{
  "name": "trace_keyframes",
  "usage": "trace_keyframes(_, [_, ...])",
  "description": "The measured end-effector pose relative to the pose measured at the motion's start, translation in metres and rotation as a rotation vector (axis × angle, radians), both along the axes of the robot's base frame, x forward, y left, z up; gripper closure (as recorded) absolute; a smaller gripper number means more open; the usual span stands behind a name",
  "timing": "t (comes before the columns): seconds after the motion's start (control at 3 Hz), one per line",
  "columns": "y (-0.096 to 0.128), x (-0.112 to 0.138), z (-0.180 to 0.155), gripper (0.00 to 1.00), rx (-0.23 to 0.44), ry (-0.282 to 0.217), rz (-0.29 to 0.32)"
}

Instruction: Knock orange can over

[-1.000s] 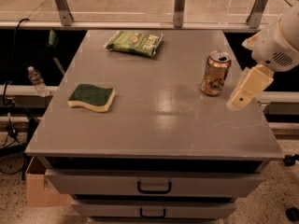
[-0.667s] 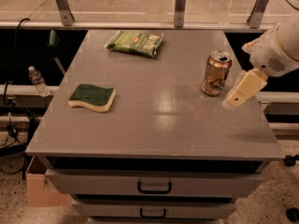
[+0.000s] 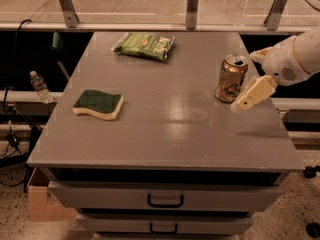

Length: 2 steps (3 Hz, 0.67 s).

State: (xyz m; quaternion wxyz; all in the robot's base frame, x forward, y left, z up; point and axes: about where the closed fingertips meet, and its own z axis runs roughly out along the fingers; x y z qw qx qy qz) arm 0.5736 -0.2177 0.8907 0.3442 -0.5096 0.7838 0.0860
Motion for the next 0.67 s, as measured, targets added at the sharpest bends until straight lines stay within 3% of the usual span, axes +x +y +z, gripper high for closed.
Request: trace_keyframes(0.67, [0.029,0.021,-0.027,0.0,0.25,0.014,0.168])
